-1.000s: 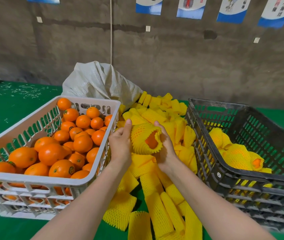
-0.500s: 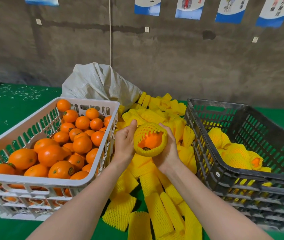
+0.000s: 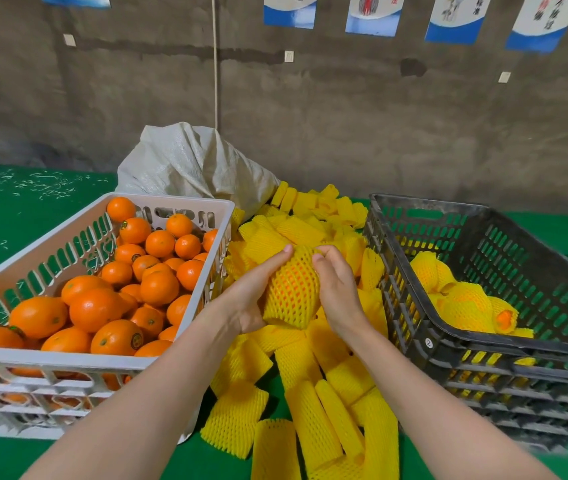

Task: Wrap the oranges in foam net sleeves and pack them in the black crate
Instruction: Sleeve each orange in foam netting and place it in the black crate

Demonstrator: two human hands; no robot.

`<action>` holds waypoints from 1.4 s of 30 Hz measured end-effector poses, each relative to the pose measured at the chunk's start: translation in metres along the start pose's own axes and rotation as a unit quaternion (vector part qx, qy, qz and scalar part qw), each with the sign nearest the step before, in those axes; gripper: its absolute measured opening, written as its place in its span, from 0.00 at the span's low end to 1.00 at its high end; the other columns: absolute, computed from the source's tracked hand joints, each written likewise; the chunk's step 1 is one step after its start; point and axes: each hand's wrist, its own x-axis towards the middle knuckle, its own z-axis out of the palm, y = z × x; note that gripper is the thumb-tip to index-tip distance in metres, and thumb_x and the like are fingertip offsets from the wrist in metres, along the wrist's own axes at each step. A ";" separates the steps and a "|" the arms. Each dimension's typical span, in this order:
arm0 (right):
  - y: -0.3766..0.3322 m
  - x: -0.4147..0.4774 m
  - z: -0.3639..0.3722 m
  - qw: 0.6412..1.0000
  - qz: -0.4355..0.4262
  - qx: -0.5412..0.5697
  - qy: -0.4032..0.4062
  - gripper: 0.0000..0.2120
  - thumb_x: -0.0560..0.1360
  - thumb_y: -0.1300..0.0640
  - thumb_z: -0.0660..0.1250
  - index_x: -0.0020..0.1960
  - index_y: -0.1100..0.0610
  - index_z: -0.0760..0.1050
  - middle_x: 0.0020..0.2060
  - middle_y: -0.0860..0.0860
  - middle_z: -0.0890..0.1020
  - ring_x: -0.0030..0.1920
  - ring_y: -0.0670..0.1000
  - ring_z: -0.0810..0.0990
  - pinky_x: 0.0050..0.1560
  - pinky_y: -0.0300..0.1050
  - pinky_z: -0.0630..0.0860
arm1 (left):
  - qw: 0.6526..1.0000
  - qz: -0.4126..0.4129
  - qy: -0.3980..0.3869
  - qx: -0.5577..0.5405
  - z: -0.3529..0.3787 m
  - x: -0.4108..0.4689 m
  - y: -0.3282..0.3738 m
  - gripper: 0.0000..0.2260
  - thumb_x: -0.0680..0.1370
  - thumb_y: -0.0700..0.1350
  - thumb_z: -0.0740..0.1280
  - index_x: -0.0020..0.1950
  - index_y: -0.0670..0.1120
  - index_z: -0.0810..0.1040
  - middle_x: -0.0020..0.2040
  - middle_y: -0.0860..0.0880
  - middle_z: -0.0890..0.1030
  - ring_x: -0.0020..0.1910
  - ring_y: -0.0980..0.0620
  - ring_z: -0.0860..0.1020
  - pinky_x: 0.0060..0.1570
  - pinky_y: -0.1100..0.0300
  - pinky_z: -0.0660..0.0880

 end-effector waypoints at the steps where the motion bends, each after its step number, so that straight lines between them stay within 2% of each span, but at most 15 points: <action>1: 0.000 0.000 0.001 1.000 -0.013 -0.016 0.003 0.12 0.81 0.61 0.53 0.39 0.55 0.67 0.33 0.49 0.69 0.34 0.44 0.69 0.35 0.40 0.66 | 1.000 0.000 -0.005 0.002 -0.001 0.000 -0.002 0.26 0.65 0.61 0.70 0.58 0.48 0.78 0.48 0.43 0.85 0.46 0.44 0.84 0.42 0.50 0.79; 8: 0.002 0.005 -0.001 0.997 -0.048 -0.066 -0.007 0.10 0.81 0.62 0.54 0.45 0.52 0.69 0.36 0.48 0.72 0.36 0.40 0.70 0.38 0.36 0.68 | 1.000 0.006 -0.021 0.011 -0.006 -0.001 -0.002 0.25 0.64 0.60 0.71 0.56 0.48 0.79 0.47 0.44 0.85 0.45 0.45 0.84 0.39 0.51 0.80; 11: 0.003 0.005 0.001 0.998 -0.015 -0.057 -0.021 0.06 0.81 0.60 0.56 0.54 0.54 0.70 0.50 0.52 0.78 0.50 0.46 0.76 0.50 0.42 0.74 | 0.999 0.015 0.018 0.028 -0.005 0.000 -0.001 0.23 0.64 0.60 0.71 0.54 0.50 0.79 0.44 0.45 0.85 0.42 0.46 0.84 0.39 0.53 0.78; 15: 0.009 0.002 0.003 0.990 0.134 -0.015 -0.030 0.22 0.78 0.46 0.59 0.67 0.56 0.66 0.64 0.55 0.73 0.61 0.50 0.73 0.60 0.46 0.72 | 0.996 0.021 0.092 0.009 -0.005 0.001 0.001 0.20 0.67 0.57 0.72 0.52 0.47 0.77 0.46 0.43 0.84 0.46 0.43 0.81 0.41 0.52 0.77; 17: 0.011 -0.005 0.007 0.975 0.214 0.024 -0.059 0.36 0.68 0.35 0.62 0.70 0.55 0.65 0.64 0.54 0.74 0.62 0.53 0.74 0.63 0.54 0.72 | 0.990 0.034 0.134 0.016 -0.004 0.002 0.003 0.18 0.70 0.55 0.72 0.50 0.44 0.75 0.47 0.44 0.80 0.46 0.45 0.78 0.42 0.52 0.75; 19: 0.014 -0.010 0.011 0.978 0.193 0.031 -0.069 0.40 0.62 0.35 0.66 0.70 0.53 0.66 0.63 0.53 0.76 0.62 0.52 0.75 0.64 0.57 0.72 | 0.983 0.053 0.172 0.027 -0.002 0.005 0.002 0.16 0.72 0.54 0.71 0.50 0.45 0.72 0.44 0.46 0.77 0.43 0.47 0.76 0.44 0.53 0.73; 23: 0.017 -0.011 0.020 0.992 0.123 -0.034 -0.003 0.27 0.72 0.47 0.68 0.67 0.56 0.69 0.62 0.52 0.76 0.63 0.52 0.74 0.65 0.54 0.70 | 0.972 0.113 0.206 0.013 0.006 0.005 -0.002 0.08 0.75 0.52 0.69 0.50 0.51 0.77 0.39 0.53 0.79 0.38 0.54 0.77 0.33 0.60 0.73; 26: 0.017 -0.011 0.024 0.991 0.083 -0.096 0.031 0.27 0.75 0.46 0.66 0.69 0.58 0.67 0.65 0.53 0.74 0.66 0.53 0.71 0.67 0.53 0.68 | 0.958 0.171 0.228 0.017 0.009 0.004 -0.003 0.18 0.76 0.50 0.69 0.63 0.44 0.76 0.49 0.53 0.80 0.51 0.51 0.77 0.47 0.59 0.74; 30: 0.007 -0.012 0.025 0.992 0.068 -0.099 0.031 0.30 0.72 0.42 0.66 0.69 0.56 0.67 0.65 0.52 0.73 0.66 0.52 0.71 0.67 0.52 0.68 | 0.948 0.214 0.233 0.043 0.011 0.000 -0.004 0.12 0.78 0.49 0.67 0.57 0.44 0.81 0.52 0.47 0.83 0.56 0.46 0.79 0.56 0.51 0.77; 33: 0.003 -0.014 0.023 0.994 0.074 -0.071 -0.025 0.35 0.70 0.47 0.72 0.71 0.54 0.62 0.68 0.51 0.70 0.67 0.50 0.69 0.68 0.51 0.68 | 0.944 0.225 0.237 0.044 0.011 -0.002 0.002 0.08 0.79 0.48 0.65 0.47 0.47 0.82 0.44 0.48 0.84 0.49 0.46 0.81 0.47 0.54 0.79; 35: 0.000 -0.012 0.018 0.992 0.057 -0.094 -0.064 0.40 0.66 0.50 0.75 0.72 0.54 0.60 0.68 0.51 0.69 0.68 0.50 0.68 0.67 0.51 0.69 | 0.951 0.174 0.254 -0.007 0.012 -0.004 0.010 0.07 0.78 0.49 0.66 0.43 0.47 0.77 0.41 0.46 0.81 0.41 0.48 0.79 0.37 0.56 0.77; 37: -0.002 -0.009 0.011 0.989 0.030 -0.124 -0.080 0.42 0.67 0.55 0.76 0.74 0.52 0.56 0.70 0.47 0.66 0.68 0.45 0.65 0.67 0.40 0.67 | 0.960 0.130 0.241 -0.063 0.016 -0.004 0.014 0.09 0.79 0.47 0.66 0.40 0.46 0.71 0.39 0.46 0.78 0.37 0.48 0.77 0.33 0.54 0.75; 39: -0.007 -0.008 0.006 0.988 0.010 -0.131 -0.081 0.46 0.67 0.55 0.76 0.75 0.48 0.51 0.69 0.38 0.61 0.65 0.33 0.61 0.58 0.22 0.63 | 0.964 0.112 0.221 -0.096 0.022 -0.001 0.016 0.08 0.79 0.46 0.65 0.44 0.44 0.70 0.42 0.44 0.78 0.40 0.45 0.77 0.39 0.48 0.76; 40: -0.009 -0.008 0.002 0.988 0.001 -0.132 -0.081 0.47 0.67 0.55 0.76 0.75 0.47 0.50 0.67 0.35 0.59 0.64 0.29 0.59 0.55 0.19 0.62 | 0.964 0.112 0.219 -0.100 0.027 0.000 0.017 0.06 0.80 0.47 0.64 0.49 0.45 0.71 0.43 0.45 0.77 0.42 0.44 0.77 0.43 0.46 0.76; 42: -0.012 -0.007 -0.009 0.986 -0.009 -0.146 -0.086 0.46 0.67 0.55 0.77 0.75 0.47 0.52 0.69 0.37 0.60 0.67 0.33 0.60 0.61 0.25 0.64 | 0.965 0.125 0.216 -0.083 0.038 0.004 0.018 0.11 0.80 0.50 0.63 0.60 0.47 0.71 0.45 0.46 0.77 0.45 0.46 0.77 0.46 0.49 0.75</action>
